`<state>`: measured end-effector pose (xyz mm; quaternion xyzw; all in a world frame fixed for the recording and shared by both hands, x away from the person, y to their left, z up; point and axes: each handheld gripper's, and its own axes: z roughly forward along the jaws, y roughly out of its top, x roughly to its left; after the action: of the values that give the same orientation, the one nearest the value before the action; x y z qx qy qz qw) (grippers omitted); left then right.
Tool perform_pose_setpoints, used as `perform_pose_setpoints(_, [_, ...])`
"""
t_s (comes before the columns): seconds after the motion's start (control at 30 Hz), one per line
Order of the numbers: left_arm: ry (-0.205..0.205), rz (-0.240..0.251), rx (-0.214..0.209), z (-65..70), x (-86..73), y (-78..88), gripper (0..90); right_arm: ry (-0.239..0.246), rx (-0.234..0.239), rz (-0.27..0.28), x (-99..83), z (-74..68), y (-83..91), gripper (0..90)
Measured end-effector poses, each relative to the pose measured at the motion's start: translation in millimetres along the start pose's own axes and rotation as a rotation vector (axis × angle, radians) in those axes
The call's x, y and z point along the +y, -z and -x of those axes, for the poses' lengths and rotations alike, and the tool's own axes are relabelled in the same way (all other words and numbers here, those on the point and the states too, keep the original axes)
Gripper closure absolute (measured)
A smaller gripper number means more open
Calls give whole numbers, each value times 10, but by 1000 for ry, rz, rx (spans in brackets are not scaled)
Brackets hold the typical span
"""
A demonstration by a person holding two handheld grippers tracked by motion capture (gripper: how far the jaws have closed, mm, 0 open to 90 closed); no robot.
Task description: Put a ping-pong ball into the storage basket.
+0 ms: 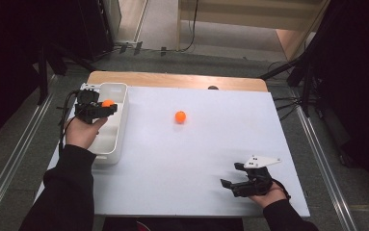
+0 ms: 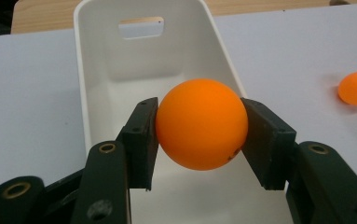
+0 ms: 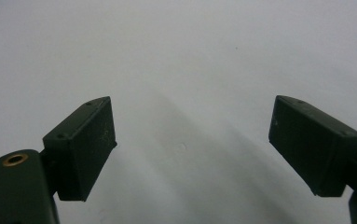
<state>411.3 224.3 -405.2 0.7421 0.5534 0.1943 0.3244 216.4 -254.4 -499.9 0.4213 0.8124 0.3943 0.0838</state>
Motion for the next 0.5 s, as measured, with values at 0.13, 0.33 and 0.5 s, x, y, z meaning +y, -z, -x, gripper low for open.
perform_pose_setpoints(0.13, [-1,-11,24,1,-6,-47,495,0,-1,-2,0,0,-2,131])
perform_pose_setpoints(0.33, [-7,-16,51,19,0,-154,504,0,-2,0,0,-2,-2,131])
perform_pose_setpoints(0.5, [19,2,38,-17,14,-135,501,0,1,1,1,-1,1,131])
